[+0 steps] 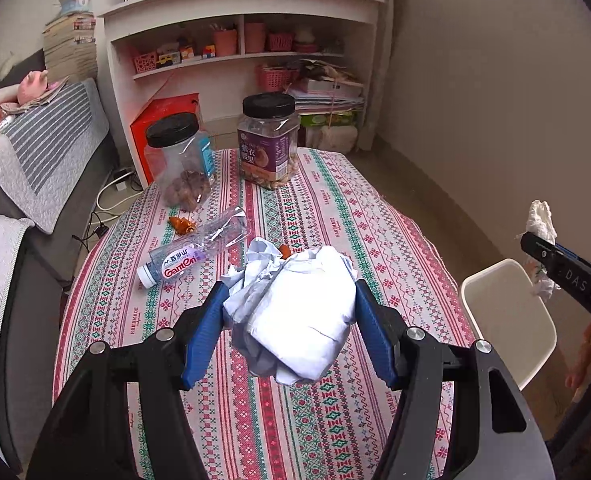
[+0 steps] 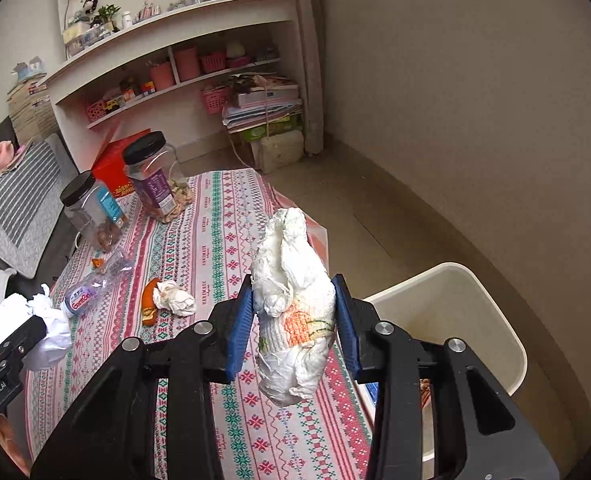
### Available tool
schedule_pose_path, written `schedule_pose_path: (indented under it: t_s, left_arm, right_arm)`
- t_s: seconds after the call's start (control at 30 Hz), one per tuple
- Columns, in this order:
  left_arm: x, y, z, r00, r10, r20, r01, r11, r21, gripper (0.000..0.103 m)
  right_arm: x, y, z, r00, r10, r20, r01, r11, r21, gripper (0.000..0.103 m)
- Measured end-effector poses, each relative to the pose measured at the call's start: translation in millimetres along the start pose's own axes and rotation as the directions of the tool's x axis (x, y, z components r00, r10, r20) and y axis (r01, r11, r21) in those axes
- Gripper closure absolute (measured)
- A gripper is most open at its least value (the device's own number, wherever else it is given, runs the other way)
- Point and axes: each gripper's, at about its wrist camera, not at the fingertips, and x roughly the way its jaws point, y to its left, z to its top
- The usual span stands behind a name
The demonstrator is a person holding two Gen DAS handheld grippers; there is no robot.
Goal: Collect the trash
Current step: 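Carry the white diaper over the bin and release it with the right gripper, then lower the crumpled white bag into the bin and open the left gripper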
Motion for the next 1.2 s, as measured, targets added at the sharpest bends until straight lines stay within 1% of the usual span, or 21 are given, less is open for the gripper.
schedule_pose_path:
  t_s: [0.2,0.33,0.37,0.4,0.47,0.6,0.7,0.87,0.93,1.03,1.07,1.2]
  left_arm:
    - [6.7,-30.6,-6.2,1.000,-0.016,-0.008,0.017,0.998,0.060,0.041]
    - [12.2,-56.4,-10.6,0.999,-0.048,-0.020,0.050,0.993,0.103,0.040]
    - [13.4,-64.5,-12.4,0.998,-0.062,-0.024,0.064,0.991,0.117,0.040]
    - [14.5,-72.9,-14.5,0.997,-0.077,-0.029,0.080,0.988,0.130,0.040]
    - [16.1,-90.3,-18.7,0.993,-0.112,-0.041,0.117,0.981,0.151,0.040]
    - [18.8,-128.4,-27.5,0.983,-0.174,-0.066,0.184,0.965,0.189,0.040]
    - [23.0,-157.5,-34.2,0.968,-0.226,-0.106,0.243,0.951,0.191,0.040]
    - [29.3,-207.8,-43.3,0.945,-0.284,-0.161,0.312,0.930,0.196,0.040]
    - [30.1,-226.5,-44.0,0.940,-0.297,-0.167,0.327,0.925,0.196,0.040]
    - [31.3,-247.8,-38.6,0.925,-0.340,-0.171,0.365,0.919,0.147,0.039]
    - [32.3,-253.5,-35.7,0.920,-0.354,-0.168,0.377,0.917,0.128,0.036]
    - [32.6,-272.2,-28.5,0.912,-0.376,-0.164,0.395,0.913,0.102,0.031]
  right_arm:
    - [-4.9,-42.6,-0.4,0.997,-0.082,-0.010,0.082,0.995,0.065,0.065]
    - [-10.1,-76.4,-1.5,0.993,-0.113,-0.018,0.114,0.985,0.130,0.065]
    - [-11.8,-83.8,-1.5,0.993,-0.120,-0.017,0.121,0.982,0.144,0.057]
    - [-13.3,-90.1,-1.3,0.991,-0.131,-0.015,0.132,0.979,0.158,0.045]
    - [-21.4,-106.6,-1.3,0.988,-0.153,0.003,0.149,0.967,0.204,0.034]
    - [-41.1,-137.5,1.3,0.985,-0.171,0.038,0.152,0.941,0.302,0.022]
    - [-54.3,-155.9,2.9,0.983,-0.174,0.062,0.142,0.924,0.355,0.015]
    - [-69.4,-177.7,3.0,0.972,-0.213,0.097,0.158,0.902,0.402,0.013]
    - [-73.6,-187.7,2.1,0.972,-0.212,0.102,0.150,0.891,0.428,0.013]
    - [-76.6,-197.0,2.1,0.970,-0.217,0.109,0.145,0.878,0.456,0.013]
    - [-77.9,-200.3,1.3,0.969,-0.219,0.111,0.144,0.875,0.462,0.012]
    - [-81.3,-205.8,0.5,0.962,-0.249,0.115,0.170,0.870,0.463,0.012]
